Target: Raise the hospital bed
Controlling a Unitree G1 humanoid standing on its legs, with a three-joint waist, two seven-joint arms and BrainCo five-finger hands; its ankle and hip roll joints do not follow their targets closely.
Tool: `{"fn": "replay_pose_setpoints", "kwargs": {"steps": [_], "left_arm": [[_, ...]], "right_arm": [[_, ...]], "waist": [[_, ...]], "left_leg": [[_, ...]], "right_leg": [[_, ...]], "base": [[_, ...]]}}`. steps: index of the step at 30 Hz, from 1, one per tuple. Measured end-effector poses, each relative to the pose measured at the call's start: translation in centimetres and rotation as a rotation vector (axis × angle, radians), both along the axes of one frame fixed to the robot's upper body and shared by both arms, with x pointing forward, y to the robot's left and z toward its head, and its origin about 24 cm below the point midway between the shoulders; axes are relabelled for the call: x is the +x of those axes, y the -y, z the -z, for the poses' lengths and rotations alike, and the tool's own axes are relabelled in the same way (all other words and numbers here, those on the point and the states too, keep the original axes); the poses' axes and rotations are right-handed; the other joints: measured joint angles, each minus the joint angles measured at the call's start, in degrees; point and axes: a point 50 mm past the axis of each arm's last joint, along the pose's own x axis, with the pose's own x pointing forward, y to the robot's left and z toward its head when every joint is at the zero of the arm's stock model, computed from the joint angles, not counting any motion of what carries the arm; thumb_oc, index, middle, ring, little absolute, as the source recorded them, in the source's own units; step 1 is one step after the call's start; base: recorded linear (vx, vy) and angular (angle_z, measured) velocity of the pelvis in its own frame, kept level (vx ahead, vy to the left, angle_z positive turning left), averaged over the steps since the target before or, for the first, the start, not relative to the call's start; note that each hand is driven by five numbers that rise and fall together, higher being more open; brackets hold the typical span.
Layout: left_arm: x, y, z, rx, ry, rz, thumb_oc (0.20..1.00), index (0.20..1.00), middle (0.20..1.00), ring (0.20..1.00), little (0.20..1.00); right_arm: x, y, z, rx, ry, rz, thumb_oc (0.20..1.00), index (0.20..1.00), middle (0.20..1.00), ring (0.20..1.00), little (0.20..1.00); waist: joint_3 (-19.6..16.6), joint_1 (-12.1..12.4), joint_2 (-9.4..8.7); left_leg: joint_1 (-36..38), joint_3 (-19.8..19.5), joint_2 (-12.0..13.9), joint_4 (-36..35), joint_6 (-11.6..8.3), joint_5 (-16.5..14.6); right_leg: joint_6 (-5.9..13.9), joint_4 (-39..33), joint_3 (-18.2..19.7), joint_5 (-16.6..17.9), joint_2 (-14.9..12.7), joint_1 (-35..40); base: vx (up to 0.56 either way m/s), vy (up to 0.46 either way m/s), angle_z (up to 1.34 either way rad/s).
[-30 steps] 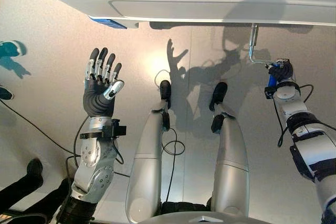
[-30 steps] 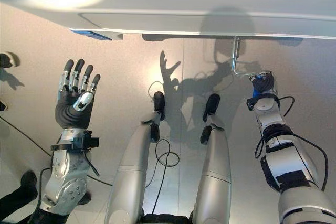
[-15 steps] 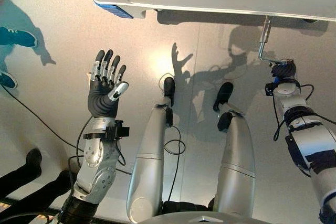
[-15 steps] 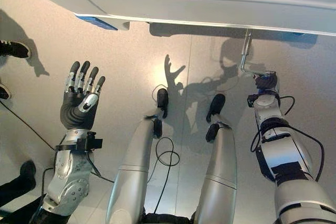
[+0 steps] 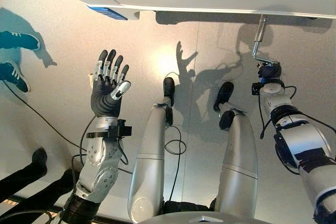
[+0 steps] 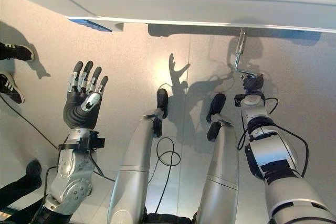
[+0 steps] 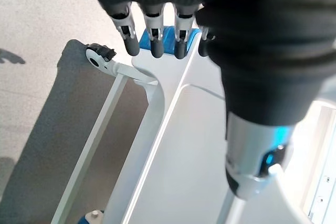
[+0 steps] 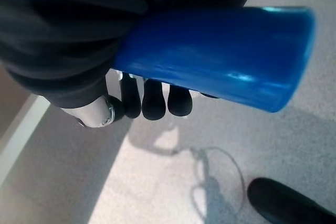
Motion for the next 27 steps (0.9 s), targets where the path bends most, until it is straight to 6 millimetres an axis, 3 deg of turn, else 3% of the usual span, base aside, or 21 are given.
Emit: {"fn": "replay_pose_setpoints", "kwargs": {"steps": [10,20,27], "left_arm": [[0.0,0.0,0.0,-0.005,-0.004,-0.005,1.0,1.0,1.0,1.0,1.0],[0.1,-0.1,-0.1,-0.023,-0.009,-0.008,1.0,1.0,1.0,1.0,1.0],[0.1,-0.1,0.0,-0.028,-0.013,-0.013,1.0,1.0,1.0,1.0,1.0]], "right_arm": [[0.3,-0.7,-0.1,0.005,-0.01,-0.011,0.2,0.2,0.2,0.2,0.2],[1.4,-4.8,-0.1,-0.038,-0.019,-0.147,0.2,0.2,0.2,0.2,0.2],[1.7,-6.3,-0.2,-0.046,-0.016,-0.203,0.2,0.2,0.2,0.2,0.2]], "waist": [[0.0,0.8,0.63],[0.0,1.1,0.77],[0.0,1.1,0.78]], "left_leg": [[-1.2,-0.3,0.0,0.1,-0.51,0.0],[-2.4,-0.5,0.4,1.3,-1.5,-0.3],[-2.5,-0.5,0.5,1.4,-1.66,-0.4]], "right_leg": [[-0.56,1.2,-0.2,-0.8,-0.1,-1.5],[-0.97,3.1,-0.4,-1.8,0.1,-3.1],[-1.14,3.2,-0.5,-1.9,0.2,-3.3]], "base": [[0.0,0.003,0.01],[0.0,0.001,0.0],[0.0,0.001,0.0]]}}
